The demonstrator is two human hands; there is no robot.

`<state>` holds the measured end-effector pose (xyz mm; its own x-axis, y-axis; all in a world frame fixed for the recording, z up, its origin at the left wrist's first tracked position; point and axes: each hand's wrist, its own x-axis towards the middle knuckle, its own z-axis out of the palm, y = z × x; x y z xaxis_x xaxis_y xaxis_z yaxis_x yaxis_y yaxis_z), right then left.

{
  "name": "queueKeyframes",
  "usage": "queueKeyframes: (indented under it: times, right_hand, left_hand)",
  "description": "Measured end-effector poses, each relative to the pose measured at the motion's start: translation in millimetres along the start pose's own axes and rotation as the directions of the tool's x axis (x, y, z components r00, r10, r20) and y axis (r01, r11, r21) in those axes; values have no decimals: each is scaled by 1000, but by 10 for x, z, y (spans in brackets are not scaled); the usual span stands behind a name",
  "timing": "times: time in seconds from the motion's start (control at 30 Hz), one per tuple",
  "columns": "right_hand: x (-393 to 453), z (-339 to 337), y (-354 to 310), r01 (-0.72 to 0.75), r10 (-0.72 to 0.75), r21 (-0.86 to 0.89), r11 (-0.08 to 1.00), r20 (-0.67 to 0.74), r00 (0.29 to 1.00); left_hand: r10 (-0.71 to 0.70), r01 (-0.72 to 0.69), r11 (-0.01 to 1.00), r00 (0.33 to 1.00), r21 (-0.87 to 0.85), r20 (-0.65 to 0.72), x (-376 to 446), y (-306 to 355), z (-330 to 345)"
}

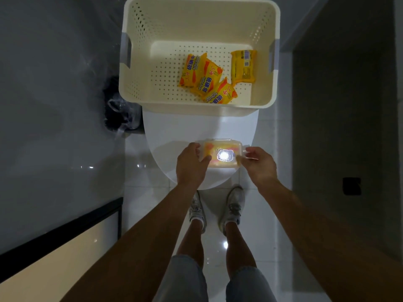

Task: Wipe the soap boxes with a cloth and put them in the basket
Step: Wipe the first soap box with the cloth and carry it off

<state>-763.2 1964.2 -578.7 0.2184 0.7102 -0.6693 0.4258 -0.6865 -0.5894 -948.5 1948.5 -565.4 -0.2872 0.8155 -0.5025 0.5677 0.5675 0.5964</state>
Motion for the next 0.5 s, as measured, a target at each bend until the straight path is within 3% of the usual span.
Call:
queueKeyframes:
  times: [0.1,0.23,0.4,0.5]
  right_hand:
    - [74,50,8,-6,9,-98,995,29,1000]
    - [145,83,7,21,-20,-180,983,7,1000]
    - [35,39,16,-2,-2,-97,995,-44,999]
    - [-131,-112,-3,-18,17,-13,1000,-49,999]
  left_hand:
    - [-52,48,993,998,104,42,67,-40,61]
    - [-86,82,993,995,85,47,120,-48,78]
    - [-99,96,994,993,59,56,80,-7,58]
    - [-102,104,994,993,-43,58,-72,69,-13]
